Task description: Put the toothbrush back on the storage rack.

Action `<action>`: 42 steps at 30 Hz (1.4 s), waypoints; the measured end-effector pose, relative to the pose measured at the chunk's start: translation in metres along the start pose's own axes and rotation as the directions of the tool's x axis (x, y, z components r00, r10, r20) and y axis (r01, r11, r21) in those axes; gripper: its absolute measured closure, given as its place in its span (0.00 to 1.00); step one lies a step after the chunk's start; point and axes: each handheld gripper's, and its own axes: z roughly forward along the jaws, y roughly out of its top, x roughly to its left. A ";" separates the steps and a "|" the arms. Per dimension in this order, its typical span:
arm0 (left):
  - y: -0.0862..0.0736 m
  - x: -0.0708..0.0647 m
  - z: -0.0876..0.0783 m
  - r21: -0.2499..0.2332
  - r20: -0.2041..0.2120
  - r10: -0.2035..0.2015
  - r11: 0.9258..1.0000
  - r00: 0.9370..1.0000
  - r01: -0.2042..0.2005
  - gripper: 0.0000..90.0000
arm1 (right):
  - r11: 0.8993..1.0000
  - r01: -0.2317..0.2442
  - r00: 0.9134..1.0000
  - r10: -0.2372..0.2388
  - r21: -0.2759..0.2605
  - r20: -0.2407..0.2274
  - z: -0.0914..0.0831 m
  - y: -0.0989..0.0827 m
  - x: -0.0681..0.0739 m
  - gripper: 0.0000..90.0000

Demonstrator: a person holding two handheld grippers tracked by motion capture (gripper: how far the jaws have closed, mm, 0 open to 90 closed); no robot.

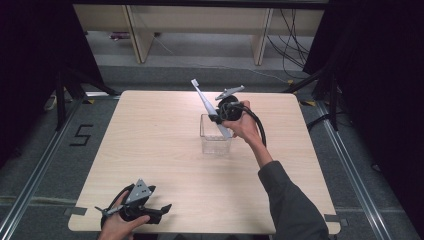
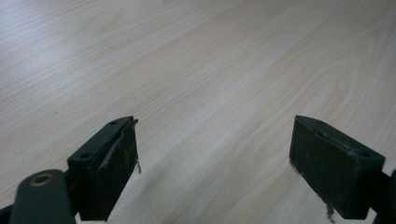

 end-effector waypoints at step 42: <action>0.000 0.000 0.000 -0.002 0.001 0.020 1.000 1.000 -0.020 0.17 | 0.971 0.026 0.999 -0.015 0.237 -0.048 0.031 -0.012 0.012 0.73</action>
